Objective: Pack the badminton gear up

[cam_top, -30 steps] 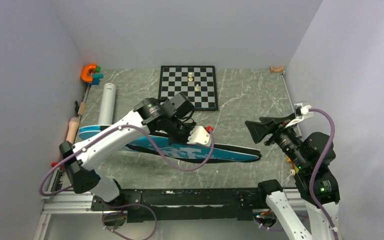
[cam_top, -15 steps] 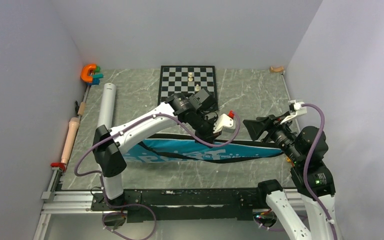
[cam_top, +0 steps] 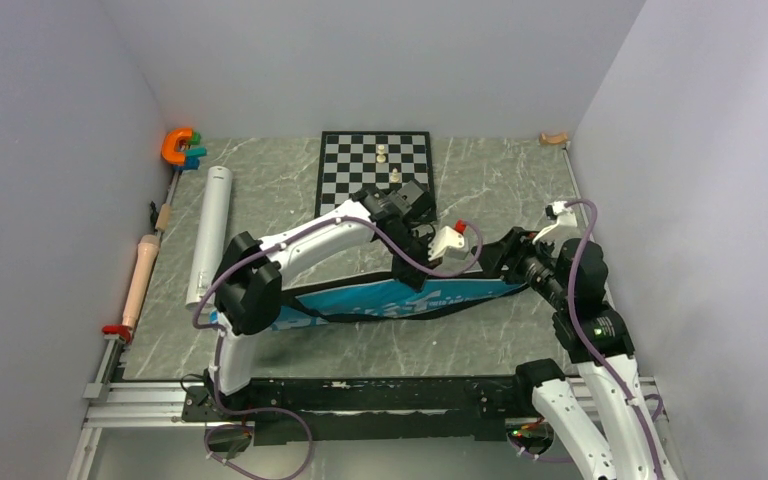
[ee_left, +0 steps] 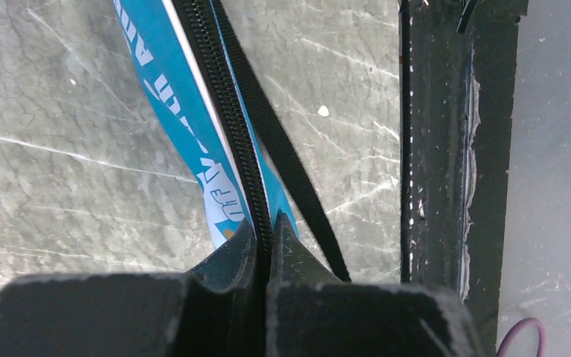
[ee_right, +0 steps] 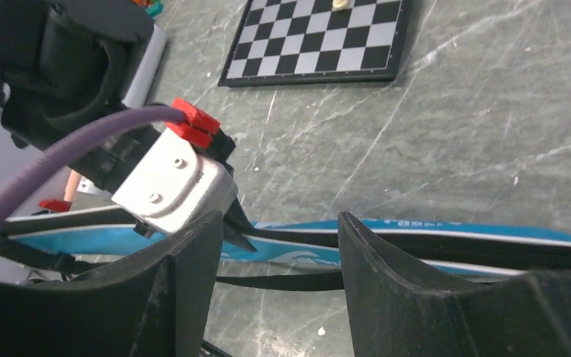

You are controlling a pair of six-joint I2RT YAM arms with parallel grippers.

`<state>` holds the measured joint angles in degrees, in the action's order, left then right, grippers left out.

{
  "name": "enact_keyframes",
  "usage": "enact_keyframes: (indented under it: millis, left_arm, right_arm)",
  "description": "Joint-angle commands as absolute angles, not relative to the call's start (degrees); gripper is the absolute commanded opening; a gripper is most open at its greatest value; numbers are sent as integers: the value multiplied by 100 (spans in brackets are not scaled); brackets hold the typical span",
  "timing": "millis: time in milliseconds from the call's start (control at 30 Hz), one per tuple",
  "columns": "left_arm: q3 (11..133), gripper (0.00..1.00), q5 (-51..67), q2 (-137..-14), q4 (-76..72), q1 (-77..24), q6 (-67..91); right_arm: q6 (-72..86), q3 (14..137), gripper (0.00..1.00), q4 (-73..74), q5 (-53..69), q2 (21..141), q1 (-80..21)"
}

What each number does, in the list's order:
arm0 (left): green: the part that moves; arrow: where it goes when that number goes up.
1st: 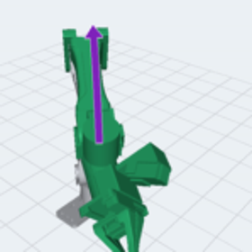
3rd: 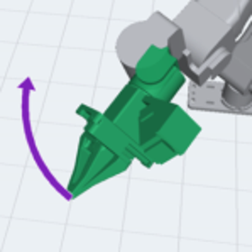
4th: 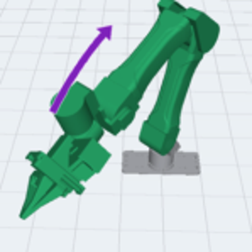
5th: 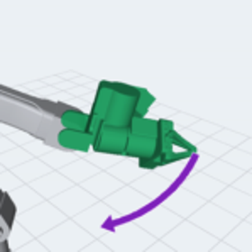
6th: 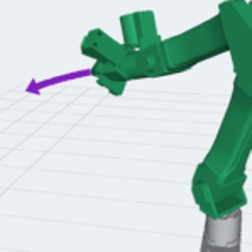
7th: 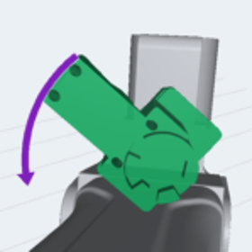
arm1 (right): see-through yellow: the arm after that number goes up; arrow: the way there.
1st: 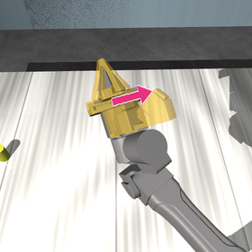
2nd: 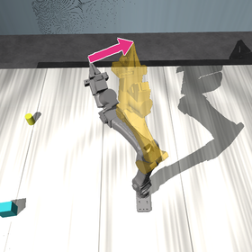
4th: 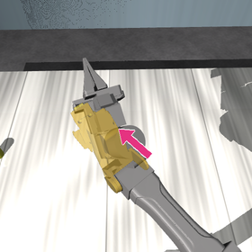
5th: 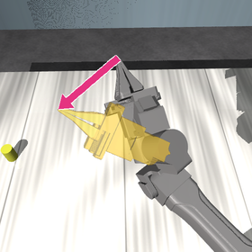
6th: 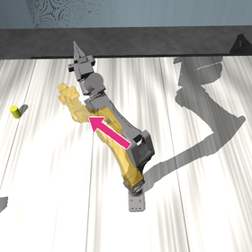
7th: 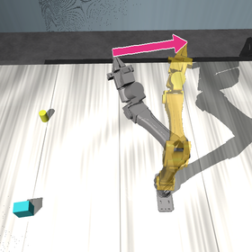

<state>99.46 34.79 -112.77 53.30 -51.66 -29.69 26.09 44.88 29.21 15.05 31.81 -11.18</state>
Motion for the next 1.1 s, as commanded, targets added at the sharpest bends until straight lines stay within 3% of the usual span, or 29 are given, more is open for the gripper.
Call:
enact_keyframes:
  millis: [0, 200, 333, 467, 767, 1067]
  left_arm:
    - [10732, 0, 4005, -11641, 5978, -5090, -3679]
    - [11690, 0, 5288, -11831, 7489, -5193, -4474]
    - [12131, 0, 6132, -11725, 8967, -5334, -5941]
    - [11723, 0, 6292, -11423, 9016, -5336, -6355]
    - [11370, 0, 6715, -12194, 9009, -4811, -6953]
    - [11716, 2, 5923, -12806, 8652, -4569, -7251]
  right_arm:
    - [2821, 4353, 61, 2384, 1464, 3271, -1107]
    - [2904, 4335, 59, 2412, 1465, 3387, -1105]
    - [2993, 4342, 59, 2408, 1516, 3380, -1107]
    - [3047, 4322, 58, 2449, 1530, 3422, -1106]
    - [3185, 4017, 57, 2198, 1633, 3542, -1105]
    - [3190, 3801, 57, 1900, 1736, 3798, -1101]
